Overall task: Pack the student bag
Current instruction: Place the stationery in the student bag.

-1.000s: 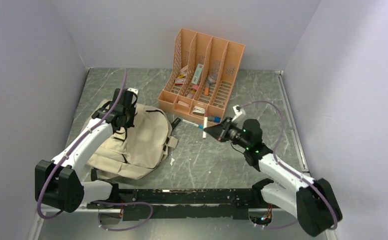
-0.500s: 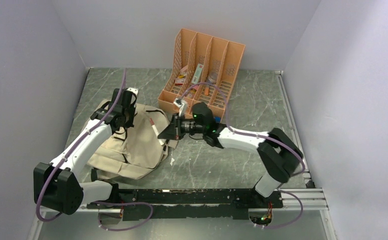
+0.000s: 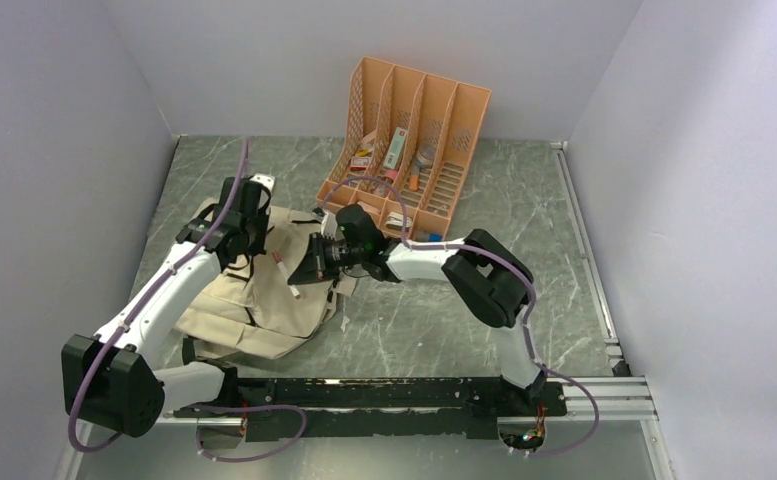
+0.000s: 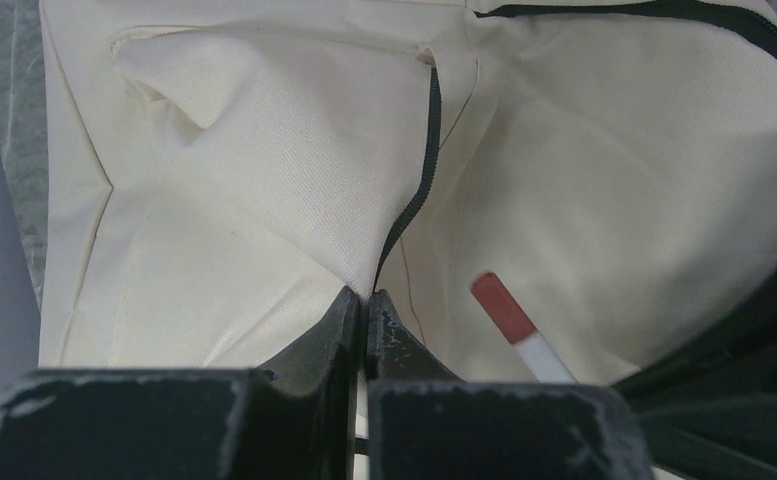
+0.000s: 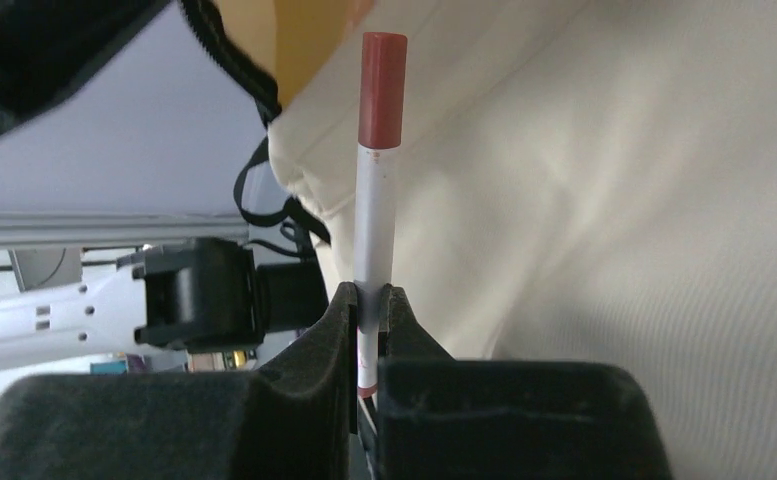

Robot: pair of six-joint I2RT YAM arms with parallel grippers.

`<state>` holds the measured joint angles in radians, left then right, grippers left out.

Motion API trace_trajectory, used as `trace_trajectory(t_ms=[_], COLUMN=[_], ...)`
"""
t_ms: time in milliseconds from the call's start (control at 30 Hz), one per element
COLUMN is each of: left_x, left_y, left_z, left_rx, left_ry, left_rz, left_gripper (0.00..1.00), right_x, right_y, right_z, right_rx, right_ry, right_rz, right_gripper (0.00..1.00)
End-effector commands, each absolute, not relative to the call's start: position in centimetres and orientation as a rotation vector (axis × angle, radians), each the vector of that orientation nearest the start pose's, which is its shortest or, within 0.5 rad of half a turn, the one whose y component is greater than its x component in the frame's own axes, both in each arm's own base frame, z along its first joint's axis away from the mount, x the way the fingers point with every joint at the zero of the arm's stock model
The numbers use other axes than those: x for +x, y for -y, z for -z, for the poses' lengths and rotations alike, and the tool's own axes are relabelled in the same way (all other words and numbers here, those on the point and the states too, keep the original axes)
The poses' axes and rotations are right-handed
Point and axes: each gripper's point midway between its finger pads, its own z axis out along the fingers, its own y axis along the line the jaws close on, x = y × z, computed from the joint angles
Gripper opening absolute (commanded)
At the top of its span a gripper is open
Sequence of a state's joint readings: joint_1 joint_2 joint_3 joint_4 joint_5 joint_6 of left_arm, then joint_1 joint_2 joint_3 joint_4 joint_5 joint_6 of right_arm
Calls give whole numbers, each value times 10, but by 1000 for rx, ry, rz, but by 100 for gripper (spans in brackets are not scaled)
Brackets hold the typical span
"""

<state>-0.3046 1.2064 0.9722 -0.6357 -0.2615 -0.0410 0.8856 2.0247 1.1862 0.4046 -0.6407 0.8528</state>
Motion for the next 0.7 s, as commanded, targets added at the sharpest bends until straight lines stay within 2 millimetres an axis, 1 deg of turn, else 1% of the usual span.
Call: trace_trajectory(t_ms=[0,233,267,367,533,667], left_x=[312,308,307,306,303,301], left_y=[61,63,63,62,64,64], left_z=[-179,-178,-178,-180,-181,-181], left_rx=[197,200,201,200,204,199], left_ry=[-2306,-2312,-2314,-2310,-2306,-2308], left_rz=[-82,-63,-63,-62,-45,-34], left_gripper=[5,5,5,5,5,5], right_x=[230,247,249,255,272,282], right_y=[-496,-517,-521,-531,-549,-558], right_z=[-109,-106,-102,-101,-105,-110], right_rx=[-493,-401,-390,-371,-333,-231], right_ry=[-2330,-2348,-2357,-2361,-2354,-2322], right_rz=[-1682,-1698,-1704,-1728,-1729,-1773], right_gripper=[0,0,0,0,0,0])
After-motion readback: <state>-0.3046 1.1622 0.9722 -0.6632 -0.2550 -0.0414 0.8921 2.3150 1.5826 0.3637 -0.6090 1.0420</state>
